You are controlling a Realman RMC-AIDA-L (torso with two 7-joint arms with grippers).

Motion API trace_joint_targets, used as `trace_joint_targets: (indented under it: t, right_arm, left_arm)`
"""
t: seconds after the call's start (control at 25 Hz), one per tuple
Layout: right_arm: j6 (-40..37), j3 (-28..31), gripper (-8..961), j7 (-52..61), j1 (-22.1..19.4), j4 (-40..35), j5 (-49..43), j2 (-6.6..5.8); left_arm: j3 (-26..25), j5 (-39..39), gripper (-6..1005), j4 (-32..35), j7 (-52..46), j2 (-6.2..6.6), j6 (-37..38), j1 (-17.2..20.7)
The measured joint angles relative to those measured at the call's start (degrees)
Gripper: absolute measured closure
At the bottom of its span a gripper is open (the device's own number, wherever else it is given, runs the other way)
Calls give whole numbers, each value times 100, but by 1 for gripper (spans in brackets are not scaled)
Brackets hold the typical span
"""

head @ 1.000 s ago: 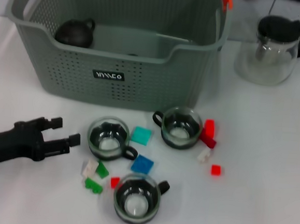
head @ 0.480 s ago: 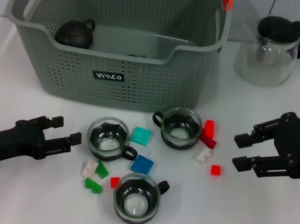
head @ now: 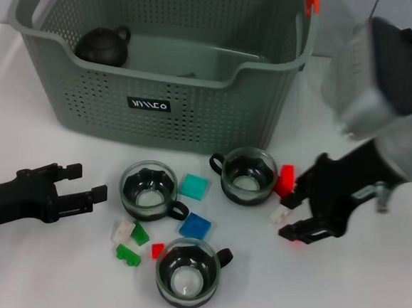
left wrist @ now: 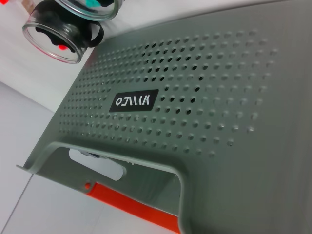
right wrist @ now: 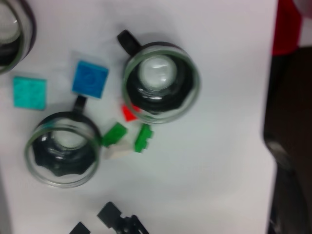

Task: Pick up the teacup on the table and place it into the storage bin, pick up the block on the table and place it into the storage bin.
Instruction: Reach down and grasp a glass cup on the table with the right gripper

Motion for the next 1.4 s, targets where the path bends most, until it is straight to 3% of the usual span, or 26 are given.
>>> trace_joint_targets:
  t: [0.28, 0.56, 0.72, 1.08, 1.4]
  right_arm:
    - [1565, -1326, 454, 358, 45, 195, -310, 41]
    - [2675, -2209, 454, 707, 334, 1152, -353, 29]
    - [2854, -2315, 453, 845, 535, 1591, -346, 17]
    - [2285, -2069, 498, 872, 580, 1510, -301, 6]
    - [2487, -2082, 543, 894, 586, 1616, -330, 7]
  left_arm:
    - [0, -15, 155, 0, 19, -11, -6, 36]
    - [0, 9, 155, 0, 33, -11, -14, 48]
    - [0, 13, 155, 0, 28, -11, -37, 57]
    - [0, 21, 155, 0, 11, -19, -103, 69]
    - [0, 21, 155, 0, 0, -20, -102, 60]
